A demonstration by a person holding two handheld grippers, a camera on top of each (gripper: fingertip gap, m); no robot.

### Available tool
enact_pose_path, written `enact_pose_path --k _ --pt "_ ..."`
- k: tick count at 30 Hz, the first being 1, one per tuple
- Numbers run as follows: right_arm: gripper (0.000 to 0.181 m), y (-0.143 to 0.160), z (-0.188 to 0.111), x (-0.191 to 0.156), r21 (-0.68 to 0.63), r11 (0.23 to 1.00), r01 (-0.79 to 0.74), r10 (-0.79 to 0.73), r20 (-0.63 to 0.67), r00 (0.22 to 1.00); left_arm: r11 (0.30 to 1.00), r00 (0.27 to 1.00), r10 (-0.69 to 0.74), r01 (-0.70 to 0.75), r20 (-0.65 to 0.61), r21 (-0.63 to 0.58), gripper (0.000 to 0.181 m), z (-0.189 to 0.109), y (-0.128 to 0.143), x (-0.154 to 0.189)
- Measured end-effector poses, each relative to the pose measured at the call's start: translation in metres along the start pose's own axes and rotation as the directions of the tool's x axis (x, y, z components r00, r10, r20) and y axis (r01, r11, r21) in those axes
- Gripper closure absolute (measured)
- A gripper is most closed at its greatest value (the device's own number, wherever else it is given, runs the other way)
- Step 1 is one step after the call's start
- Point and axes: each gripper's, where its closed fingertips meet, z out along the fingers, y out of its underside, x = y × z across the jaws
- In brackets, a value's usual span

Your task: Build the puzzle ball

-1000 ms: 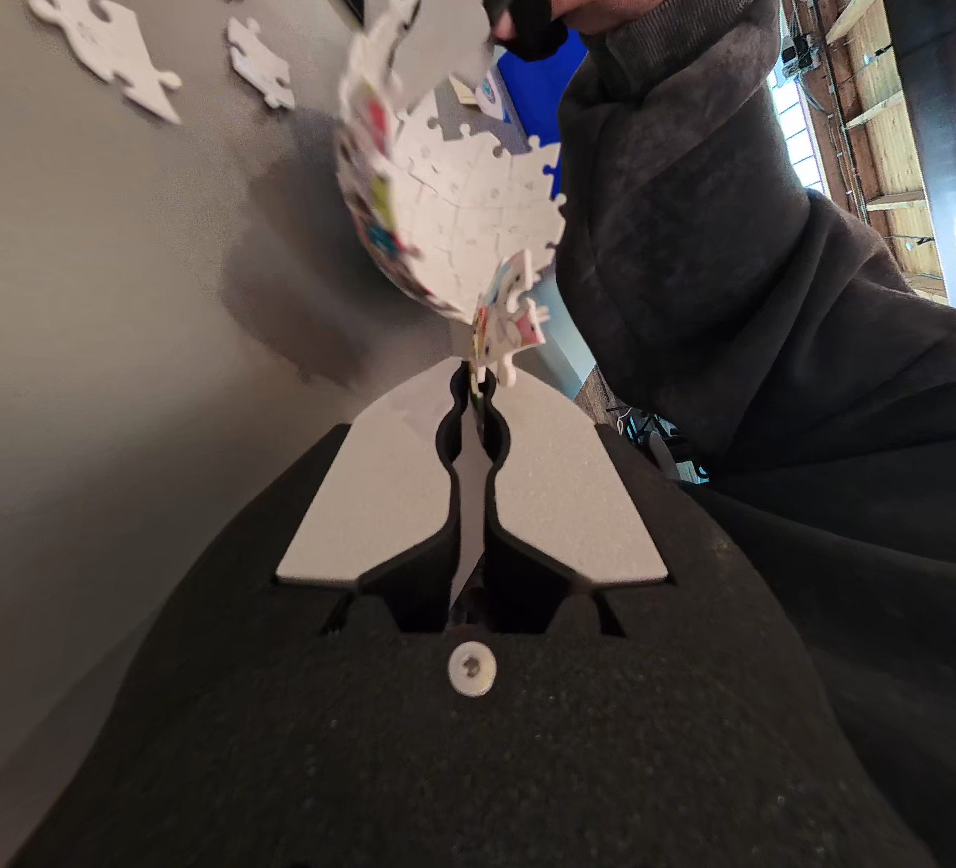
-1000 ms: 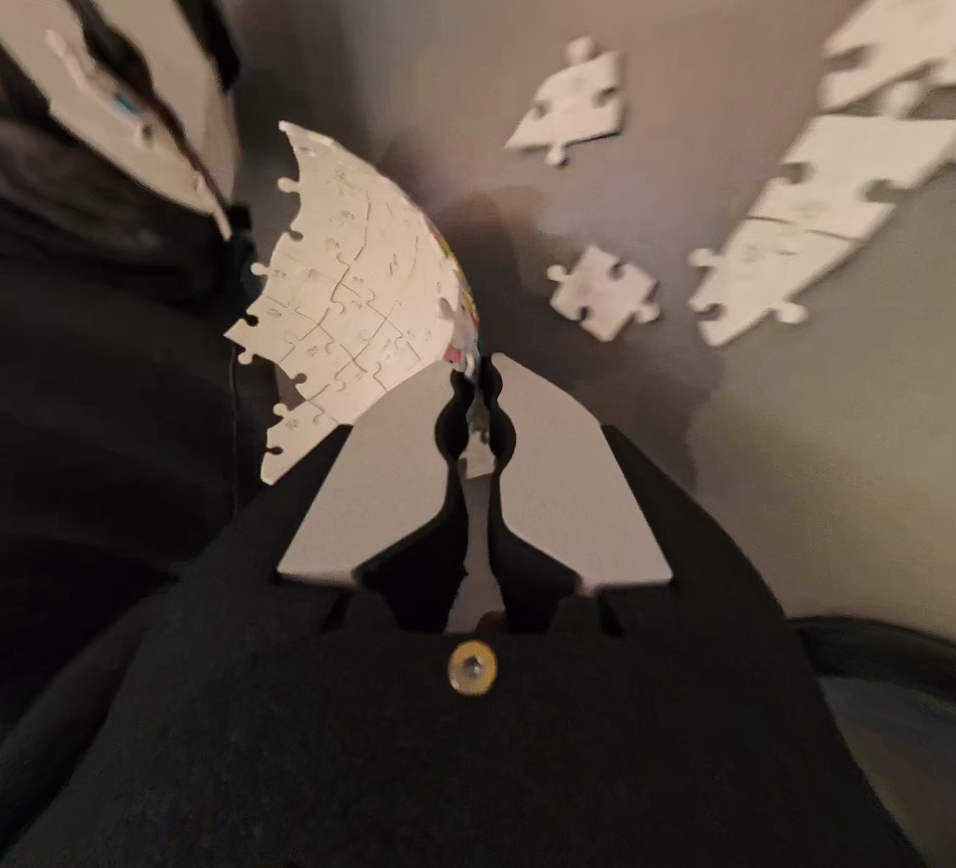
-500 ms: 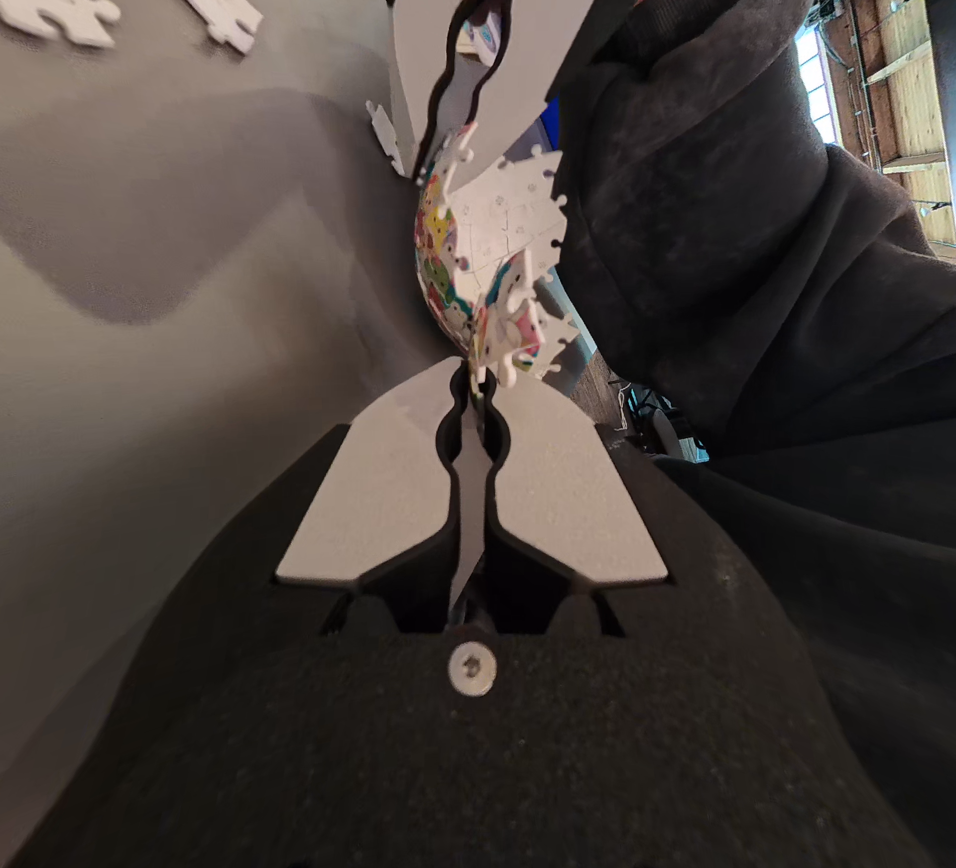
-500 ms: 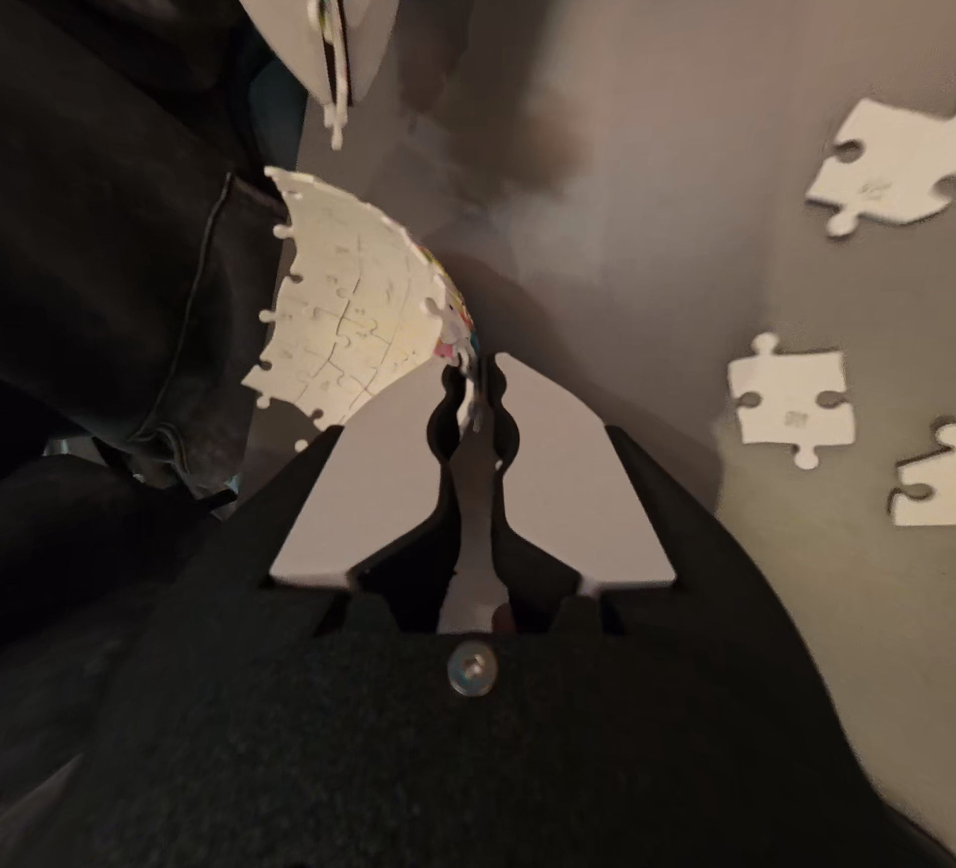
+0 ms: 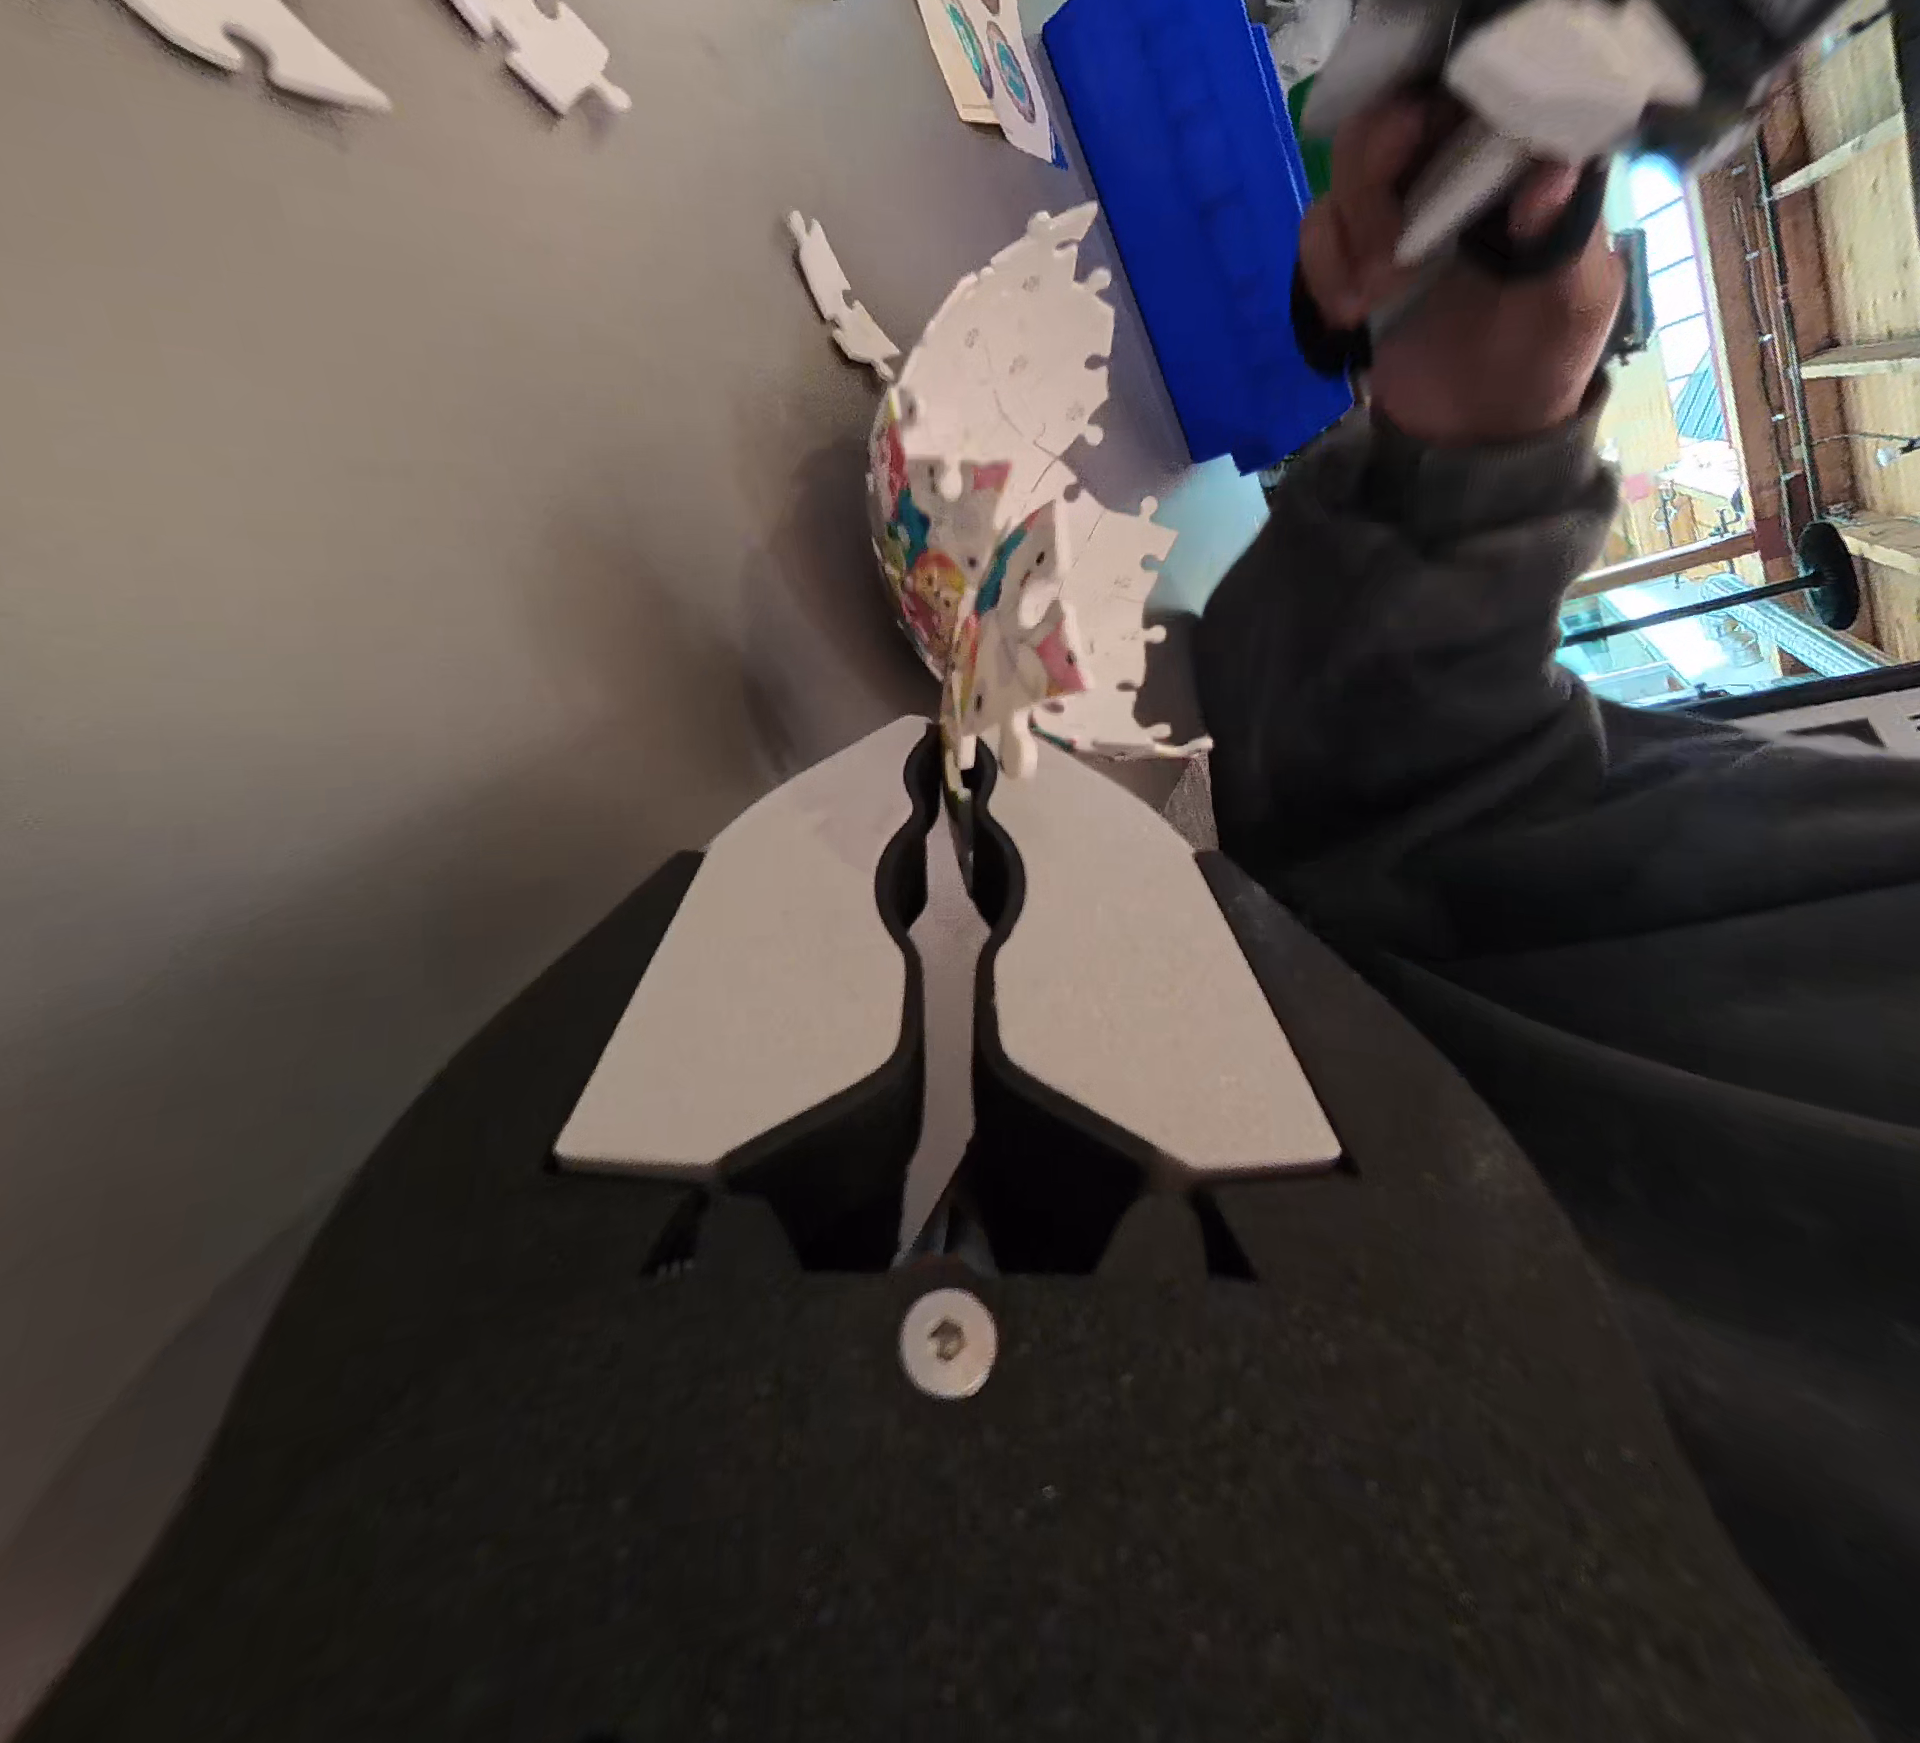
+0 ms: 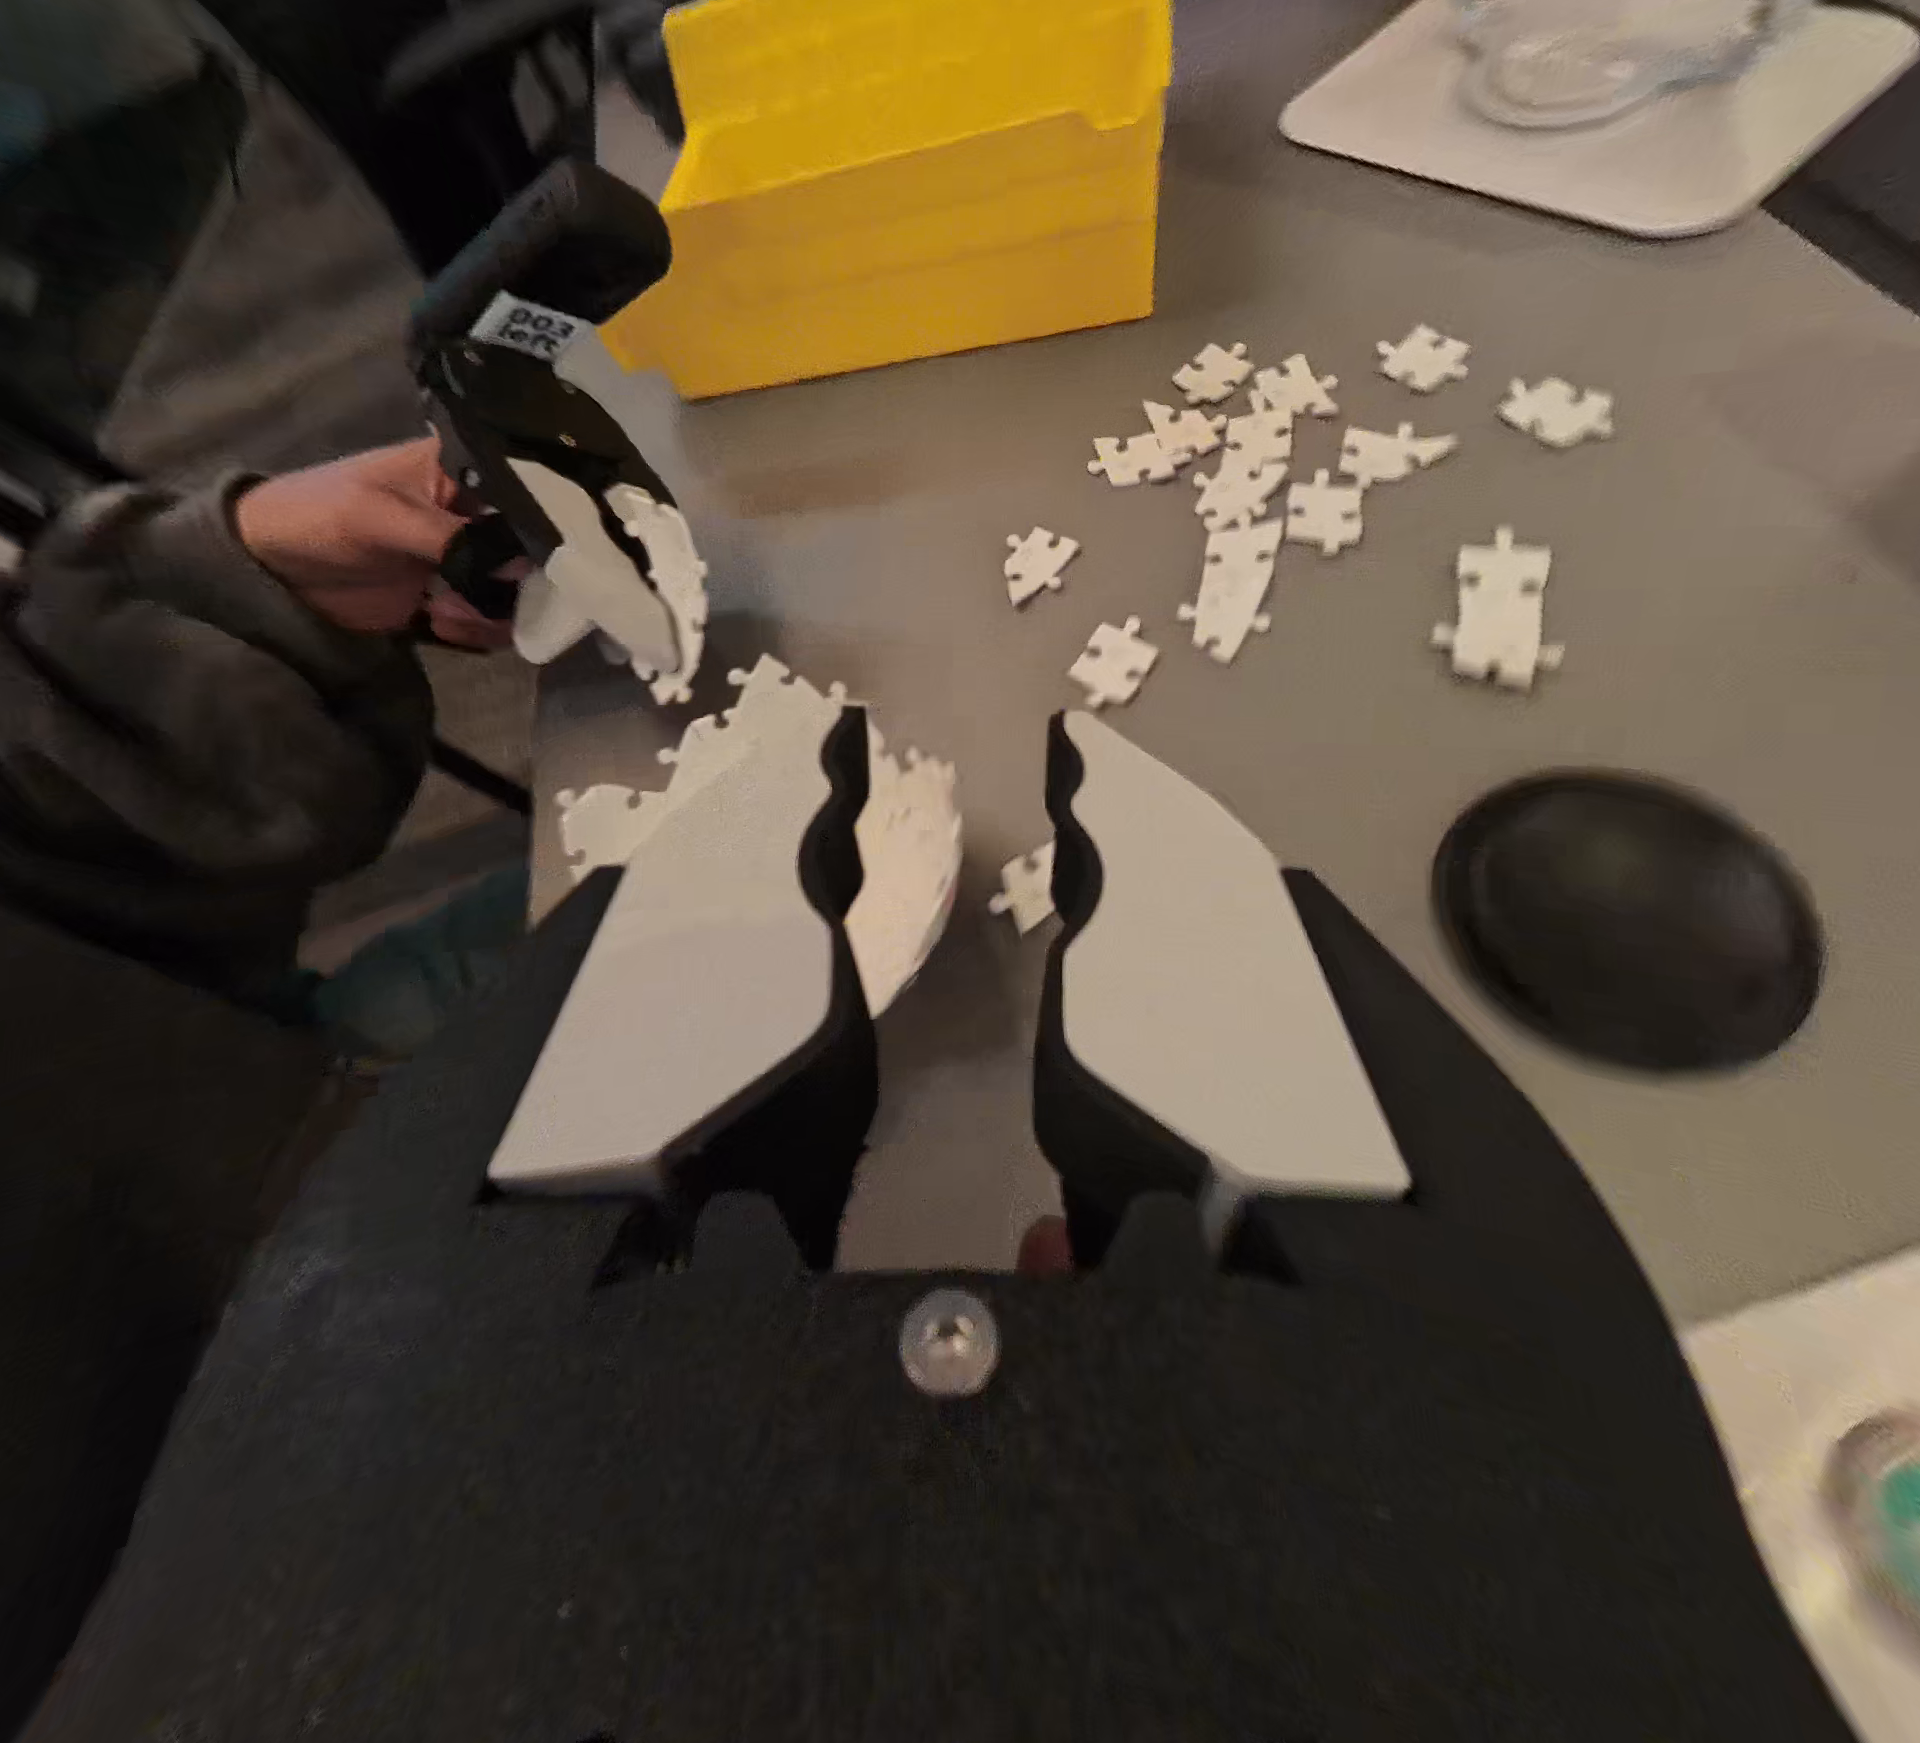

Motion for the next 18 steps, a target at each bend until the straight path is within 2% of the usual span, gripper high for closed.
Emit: enact_pose_path --k 4,10,14,18 --pt "0.149 0.046 -0.025 -0.031 0.175 0.968 -0.18 0.187 -0.029 0.982 1.0 1.0 0.005 -0.005 0.023 0.019 0.179 -0.002 -0.003 -0.002" --pt "0.145 0.104 -0.02 -0.052 0.203 0.943 -0.263 0.291 -0.123 0.949 0.999 0.999 0.024 -0.026 0.049 0.039 0.179 -0.004 -0.007 -0.003" --pt "0.144 0.114 -0.006 -0.054 0.192 0.93 -0.313 0.338 -0.115 0.934 0.996 0.997 0.048 -0.052 0.064 0.073 0.179 -0.006 -0.013 0.0" --pt "0.144 0.108 -0.001 -0.055 0.2 0.929 -0.31 0.333 -0.091 0.938 0.992 0.994 0.077 -0.083 0.071 0.094 0.179 -0.005 -0.017 0.004"
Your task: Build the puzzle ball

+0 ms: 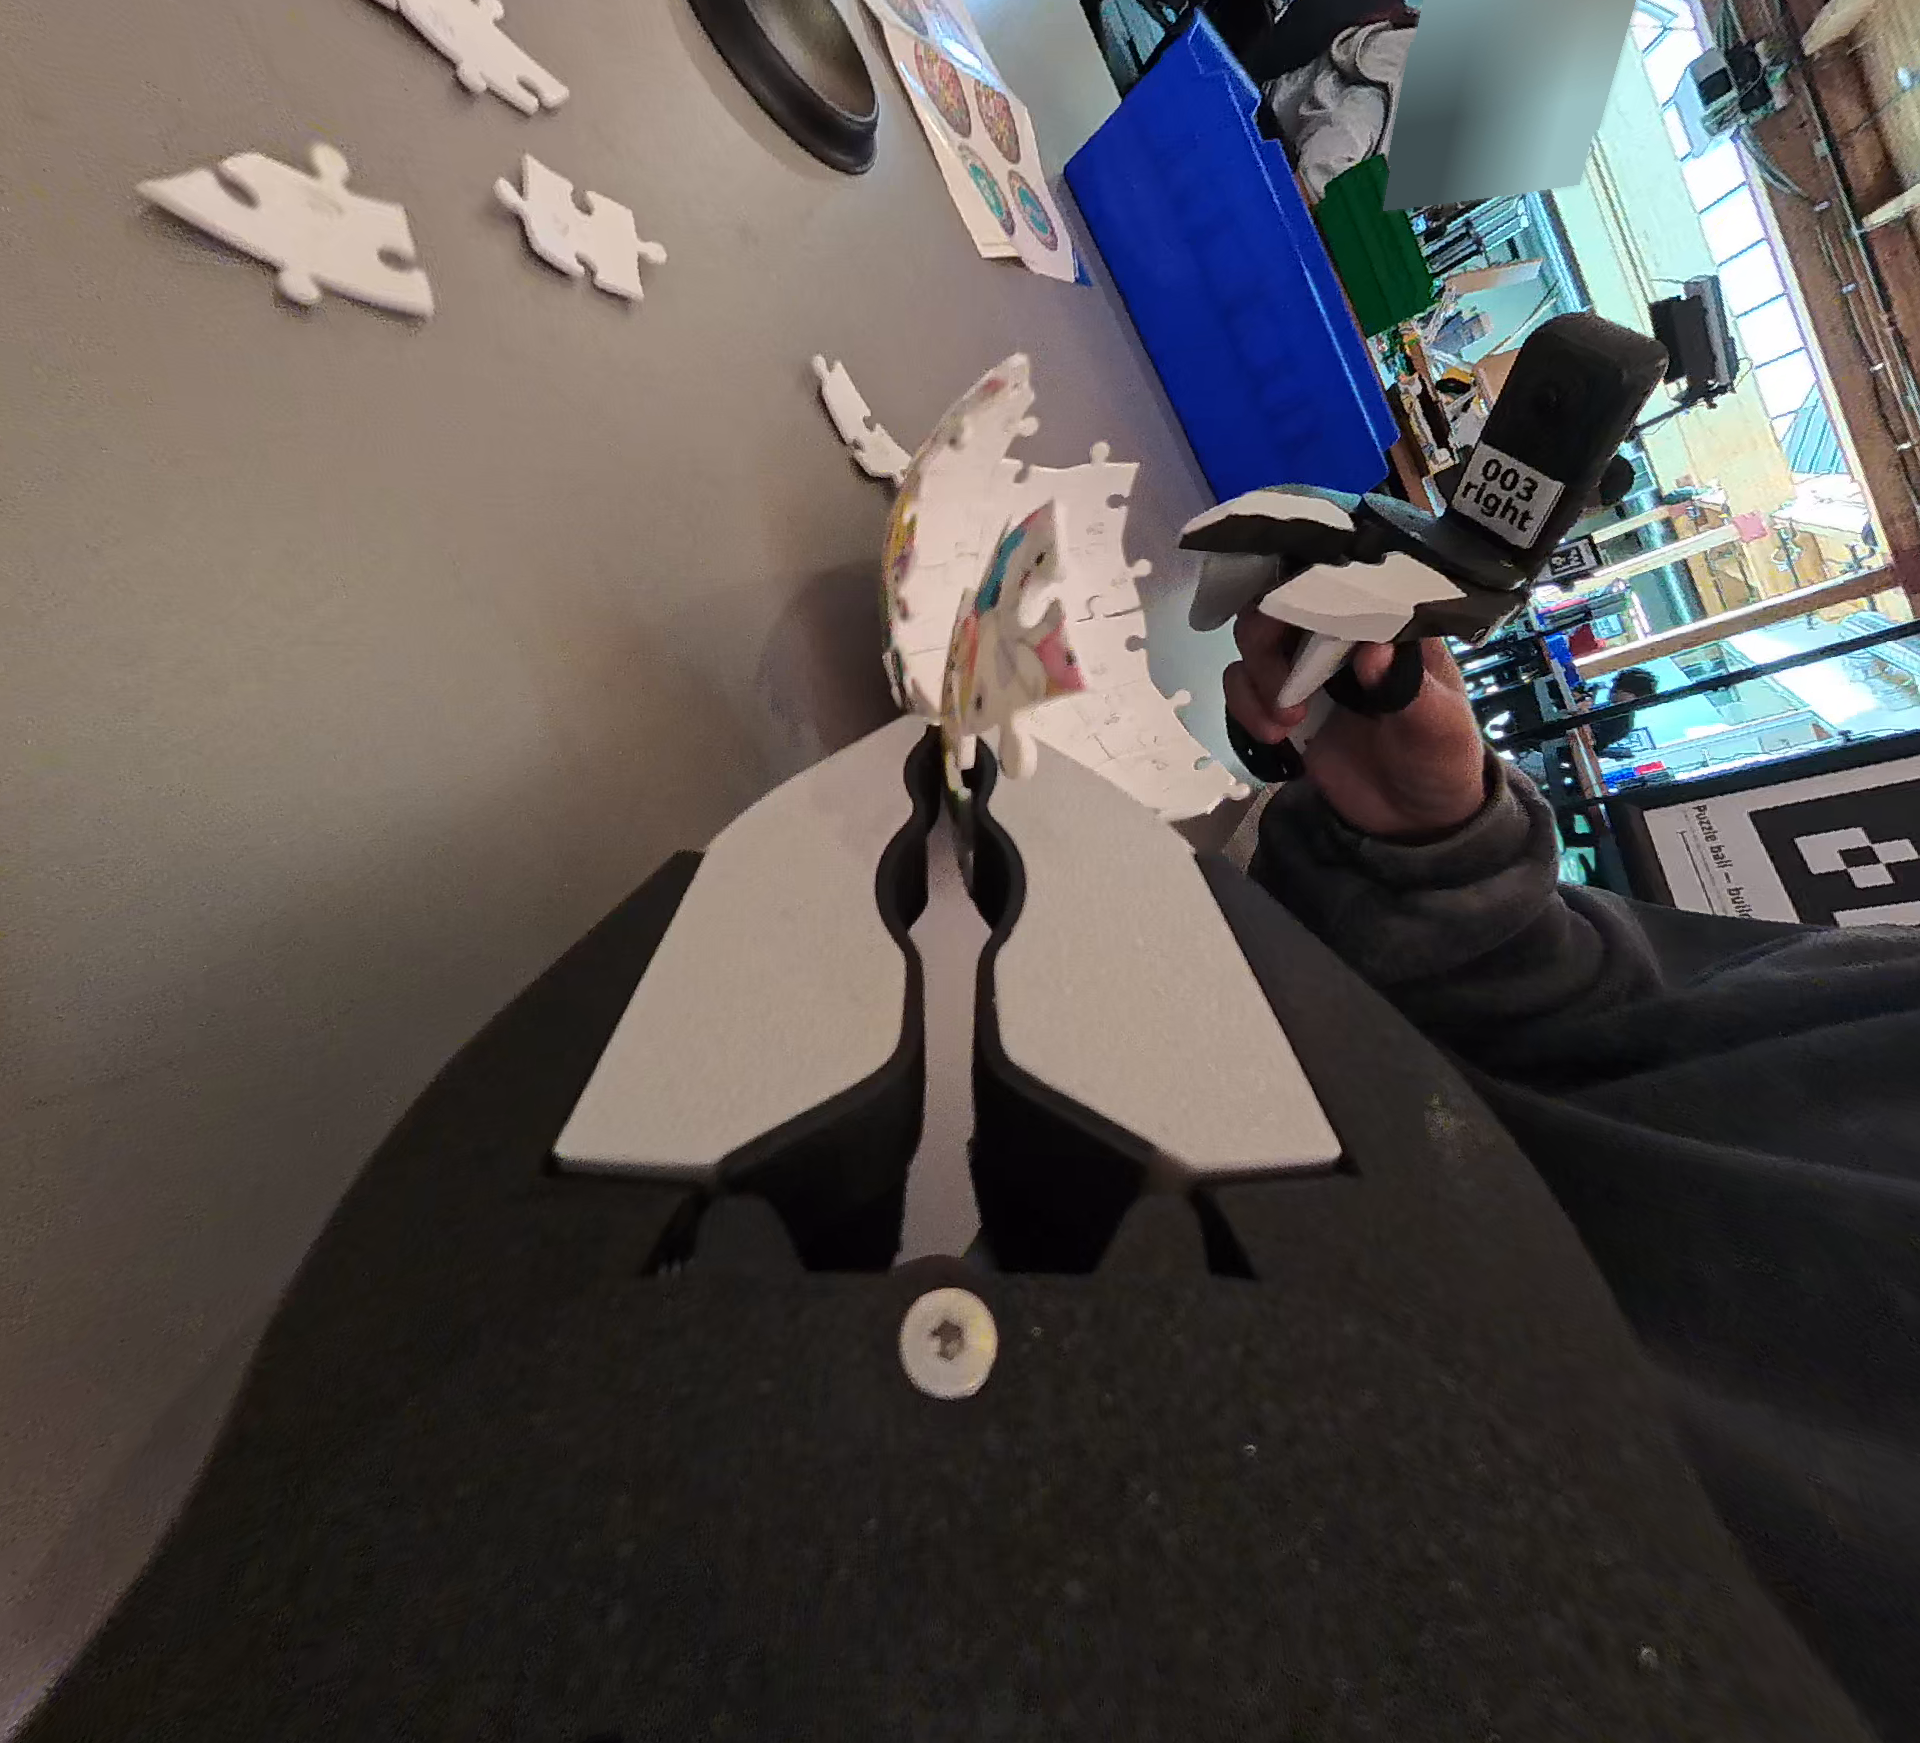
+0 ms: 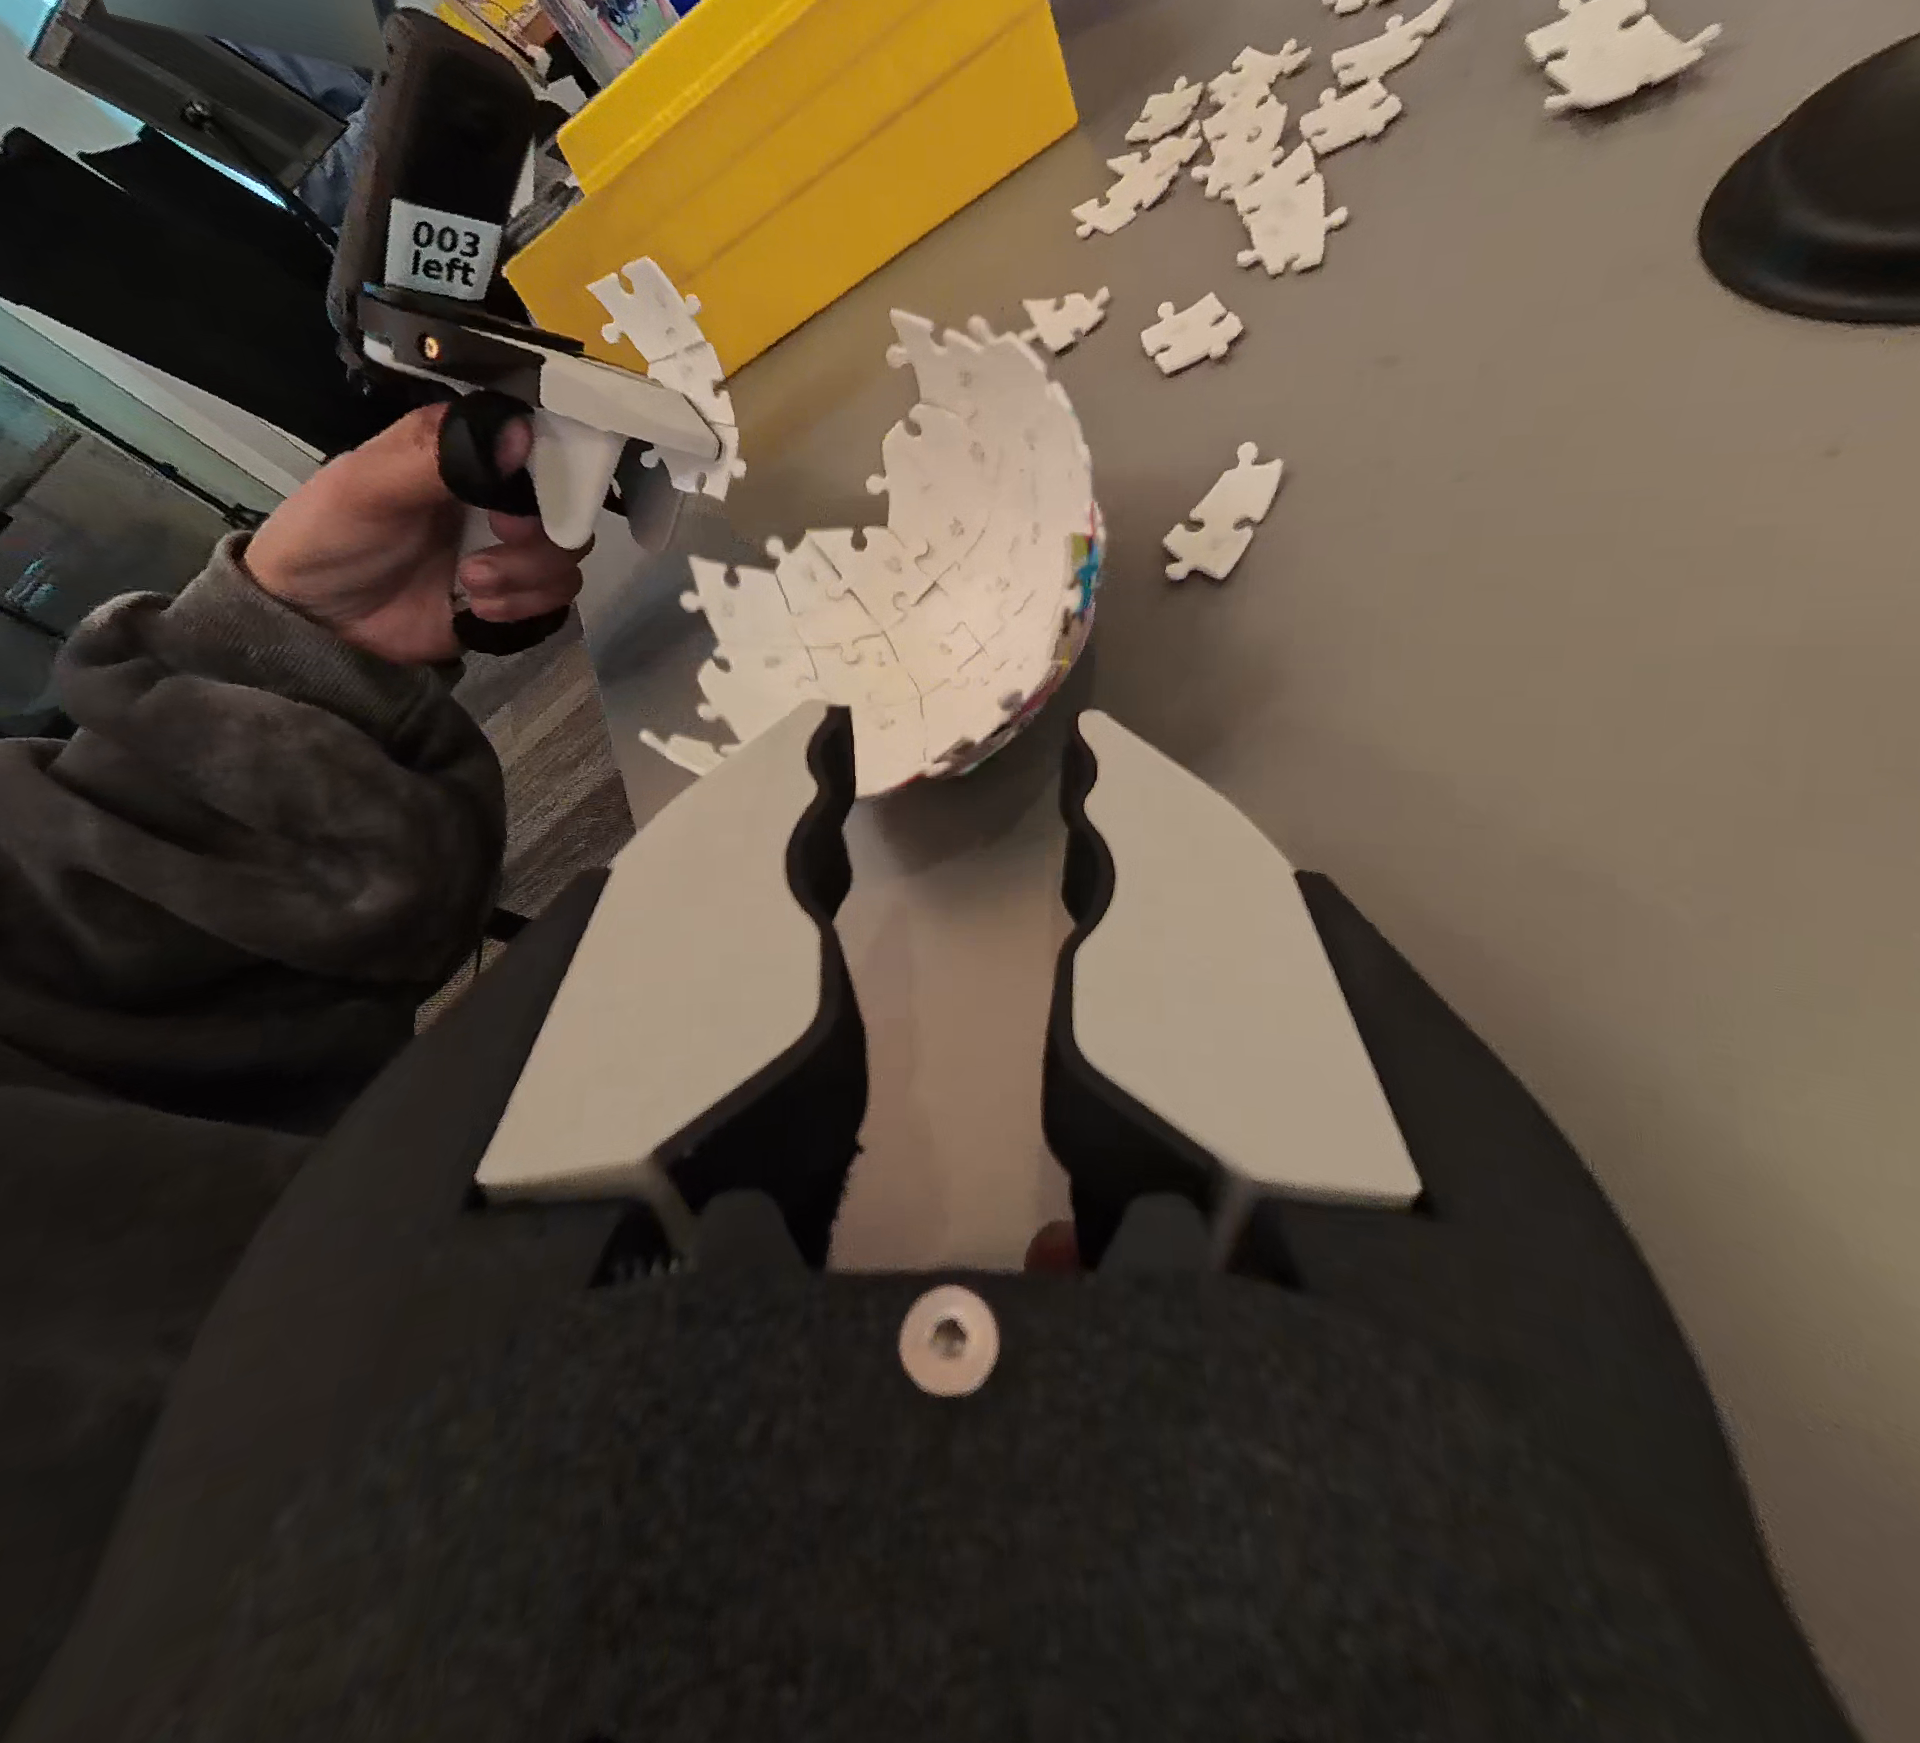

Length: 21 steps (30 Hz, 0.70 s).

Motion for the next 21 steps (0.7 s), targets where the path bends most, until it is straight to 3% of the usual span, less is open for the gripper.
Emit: enact_pose_path --k 6,12,16,21 --pt "0.143 -0.004 -0.017 -0.005 0.121 0.984 0.131 -0.131 -0.005 0.991 1.0 1.0 0.001 -0.001 -0.019 0.003 0.179 0.004 0.0 0.002" --pt "0.147 0.0 -0.029 -0.001 0.05 0.959 0.28 -0.272 -0.133 0.953 0.999 1.0 0.031 -0.031 -0.005 0.041 0.179 0.003 -0.006 0.007" --pt "0.145 0.009 -0.017 -0.008 0.018 0.966 0.257 -0.255 -0.064 0.965 0.994 1.0 0.021 -0.021 0.002 0.106 0.179 -0.005 -0.013 0.005" --pt "0.136 0.002 -0.001 -0.016 0.0 0.977 0.213 -0.212 0.069 0.975 0.994 1.0 0.013 -0.015 0.027 0.106 0.179 -0.012 -0.019 -0.01"
